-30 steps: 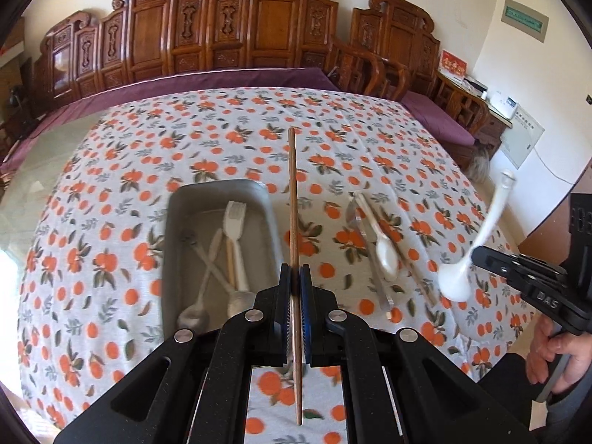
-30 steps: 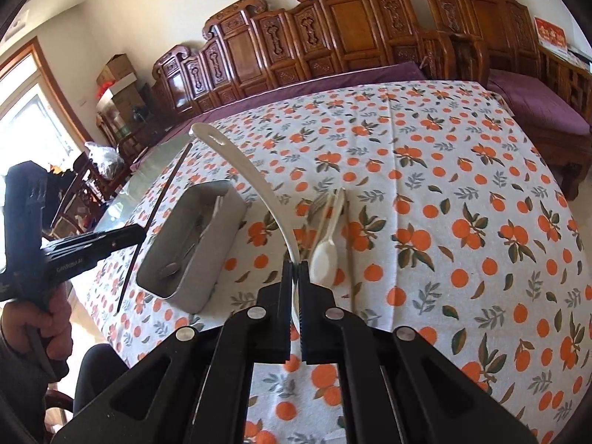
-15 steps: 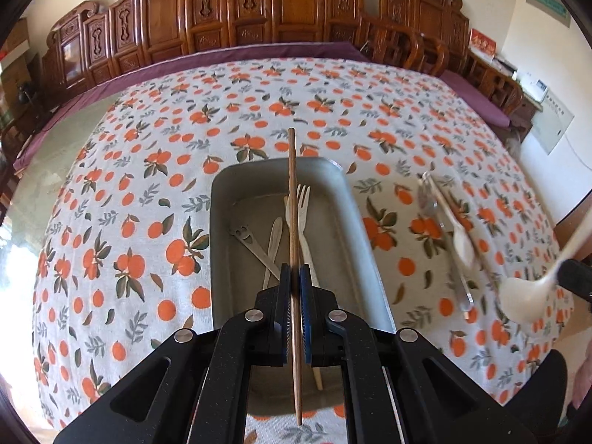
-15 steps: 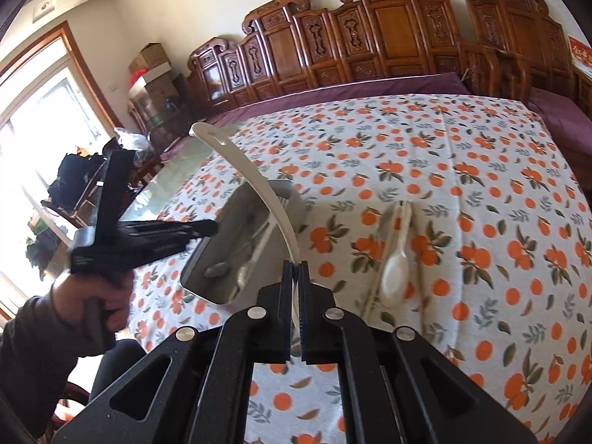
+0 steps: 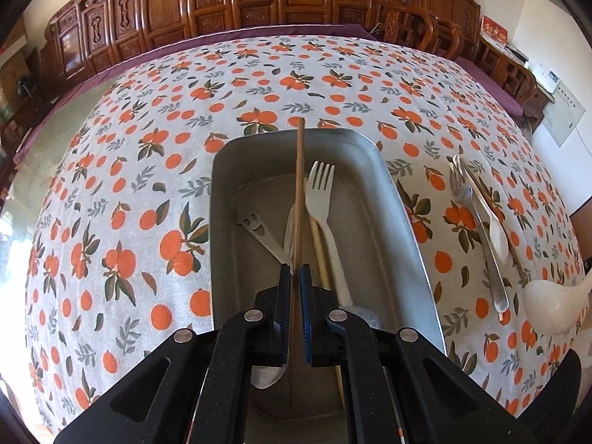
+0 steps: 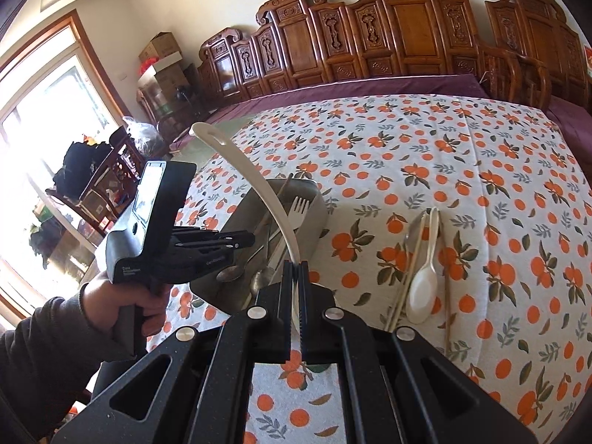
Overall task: Organize utensils
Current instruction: 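Lower the chopstick into the tray with the left tool while the right tool carries the spoon over, then lower the white plastic spoon into the tray and open the right tool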
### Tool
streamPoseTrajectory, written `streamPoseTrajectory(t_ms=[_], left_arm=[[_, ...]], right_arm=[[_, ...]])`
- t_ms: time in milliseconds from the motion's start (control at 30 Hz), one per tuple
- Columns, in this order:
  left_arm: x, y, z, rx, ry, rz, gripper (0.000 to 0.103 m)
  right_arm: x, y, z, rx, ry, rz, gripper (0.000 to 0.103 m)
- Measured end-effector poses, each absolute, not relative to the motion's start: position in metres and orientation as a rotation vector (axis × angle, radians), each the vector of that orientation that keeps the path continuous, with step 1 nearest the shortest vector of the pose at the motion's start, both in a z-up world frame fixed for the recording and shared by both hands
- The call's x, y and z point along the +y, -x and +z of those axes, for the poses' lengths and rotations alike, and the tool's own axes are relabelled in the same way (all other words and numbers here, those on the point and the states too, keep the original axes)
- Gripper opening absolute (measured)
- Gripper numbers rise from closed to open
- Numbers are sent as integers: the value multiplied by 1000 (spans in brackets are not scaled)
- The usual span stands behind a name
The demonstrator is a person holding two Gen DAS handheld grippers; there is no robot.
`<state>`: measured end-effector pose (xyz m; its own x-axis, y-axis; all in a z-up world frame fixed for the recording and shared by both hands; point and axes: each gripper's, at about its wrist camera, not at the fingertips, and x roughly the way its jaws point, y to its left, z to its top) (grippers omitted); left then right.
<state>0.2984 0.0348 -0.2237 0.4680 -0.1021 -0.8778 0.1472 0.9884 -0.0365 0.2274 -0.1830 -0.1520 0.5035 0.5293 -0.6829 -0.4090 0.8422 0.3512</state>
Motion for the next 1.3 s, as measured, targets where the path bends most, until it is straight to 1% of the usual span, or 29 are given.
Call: streamPoseTrajectory(t_ms=[300, 667, 933, 1100, 1300], left_arm=[[54, -280, -200, 1016, -12, -174, 4], [104, -256, -166, 938, 29, -143, 4], [129, -249, -153, 913, 48, -125, 4], [135, -246, -149, 901, 56, -129, 4], [136, -246, -146, 890, 68, -140, 4]], right_arm=[[-151, -233, -153, 889, -126, 597, 4], [-90, -250, -149, 910, -123, 674, 4], [-70, -278, -182, 1024, -203, 669, 4], [-64, -296, -203, 1095, -200, 636, 4], [-64, -312, -223, 1136, -192, 584, 4]])
